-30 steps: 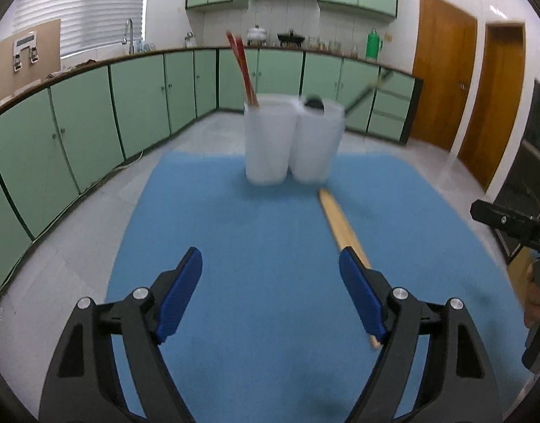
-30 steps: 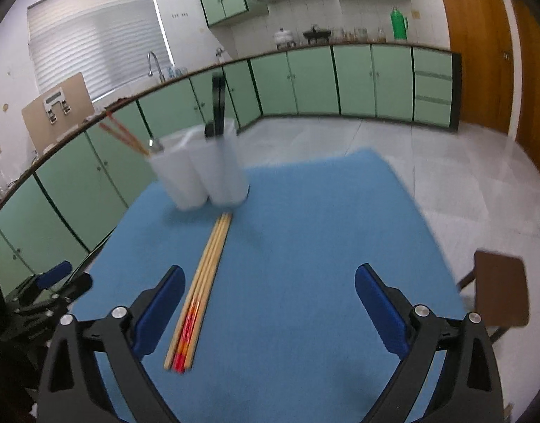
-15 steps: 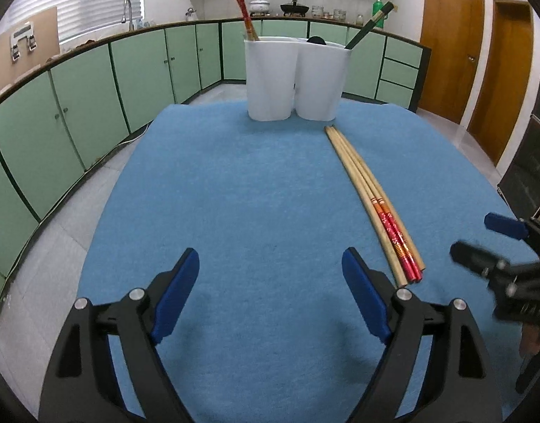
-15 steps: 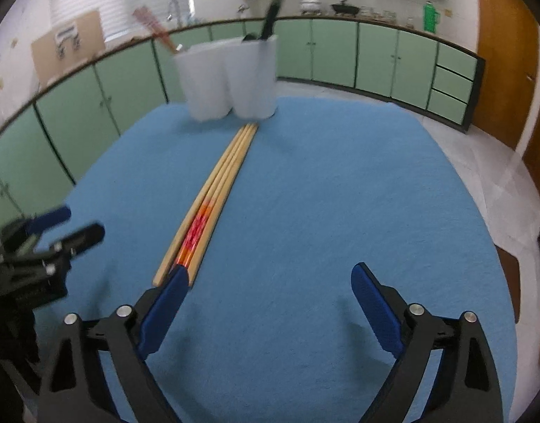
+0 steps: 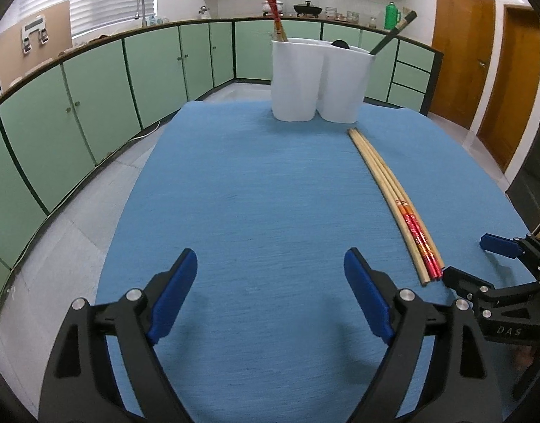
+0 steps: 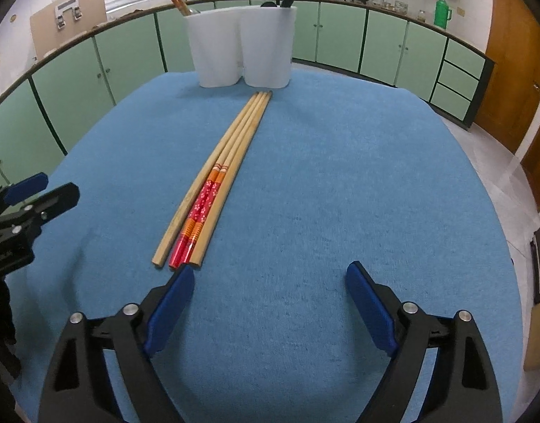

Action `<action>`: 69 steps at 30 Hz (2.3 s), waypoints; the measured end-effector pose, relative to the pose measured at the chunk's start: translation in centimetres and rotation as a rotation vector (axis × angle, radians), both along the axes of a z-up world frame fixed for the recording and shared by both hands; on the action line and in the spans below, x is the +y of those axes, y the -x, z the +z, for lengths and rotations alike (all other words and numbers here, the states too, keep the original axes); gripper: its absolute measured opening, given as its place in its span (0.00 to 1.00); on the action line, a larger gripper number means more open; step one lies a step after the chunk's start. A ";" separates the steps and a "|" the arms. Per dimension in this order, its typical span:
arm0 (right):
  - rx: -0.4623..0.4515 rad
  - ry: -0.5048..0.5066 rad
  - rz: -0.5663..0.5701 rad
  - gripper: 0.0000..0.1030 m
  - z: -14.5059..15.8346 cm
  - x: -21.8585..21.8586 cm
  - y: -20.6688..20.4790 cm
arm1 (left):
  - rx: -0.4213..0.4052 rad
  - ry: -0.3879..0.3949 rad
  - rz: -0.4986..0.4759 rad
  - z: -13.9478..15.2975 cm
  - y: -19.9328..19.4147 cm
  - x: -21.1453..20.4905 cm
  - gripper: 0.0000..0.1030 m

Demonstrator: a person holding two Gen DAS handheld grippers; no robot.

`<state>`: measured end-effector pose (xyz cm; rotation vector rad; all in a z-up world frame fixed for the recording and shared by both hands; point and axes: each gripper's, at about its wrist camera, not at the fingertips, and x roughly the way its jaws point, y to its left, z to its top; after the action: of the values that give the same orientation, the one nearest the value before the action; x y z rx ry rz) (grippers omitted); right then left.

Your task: Organize utensils

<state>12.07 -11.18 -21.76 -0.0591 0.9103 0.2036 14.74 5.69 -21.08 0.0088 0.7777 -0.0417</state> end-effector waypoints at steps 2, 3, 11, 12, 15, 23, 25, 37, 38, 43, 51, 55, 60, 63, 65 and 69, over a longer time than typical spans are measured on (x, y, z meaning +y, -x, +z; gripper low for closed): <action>0.000 -0.003 0.005 0.84 0.1 0.2 0.1 | 0.003 0.001 0.007 0.0 -0.1 0.2 0.81; 0.000 -0.005 0.010 0.84 0.1 0.4 0.1 | 0.006 0.004 0.011 0.0 -0.1 0.3 0.81; -0.016 -0.018 0.014 0.61 0.3 1.2 -0.3 | 0.013 0.004 0.012 -0.1 -0.1 0.2 0.81; -0.020 -0.021 0.015 0.57 0.3 1.2 -0.3 | 0.014 0.005 0.009 -0.1 -0.1 0.1 0.81; -0.022 -0.045 0.037 0.26 0.5 1.2 -0.1 | 0.021 0.003 0.000 -0.2 -0.1 -0.3 0.81; -0.014 -0.080 0.061 0.08 0.6 0.3 0.1 | 0.040 0.001 -0.021 -0.6 -0.1 -1.4 0.82; -0.018 -0.072 0.038 0.07 0.6 -0.6 0.2 | 0.047 0.013 -0.035 -0.7 -0.1 -1.9 0.82; -0.024 -0.080 -0.035 0.07 0.3 -4.1 0.3 | 0.101 0.009 -0.153 -1.9 -0.3 -7.5 0.82; -0.025 -0.078 -0.035 0.07 0.3 -4.1 0.3 | 0.110 -0.003 -0.148 -2.1 -0.5 -7.6 0.82; -0.022 -0.092 -0.036 0.07 0.2 -4.3 0.4 | 0.126 0.013 -0.134 -2.3 -1.0 -7.4 0.82; -0.023 -0.089 -0.036 0.07 0.2 -4.3 0.4 | 0.142 0.001 -0.148 -2.6 -1.3 -8.1 0.82; -0.023 -0.089 -0.036 0.07 0.2 -4.3 0.4 | 0.147 -0.036 -0.132 -2.7 -1.7 -8.3 0.83; -0.022 -0.097 -0.036 0.07 0.1 -4.3 0.3 | 0.148 -0.006 -0.079 -2.6 -1.7 -6.6 0.79; -0.020 -0.119 -0.035 0.07 0.0 -4.6 0.3 | 0.142 -0.006 -0.084 -2.5 -1.5 -6.4 0.74; -0.014 -0.156 -0.031 0.09 0.0 -5.1 0.3 | 0.139 -0.007 -0.087 -2.5 -1.5 -6.5 0.72; -0.010 -0.171 0.016 0.19 0.1 -5.4 0.8 | 0.135 0.000 -0.098 -2.5 -1.4 -6.7 0.70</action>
<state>11.23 -16.54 -21.67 0.0912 0.8797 0.2949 16.15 -0.99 -23.57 0.0442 0.9121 -0.1368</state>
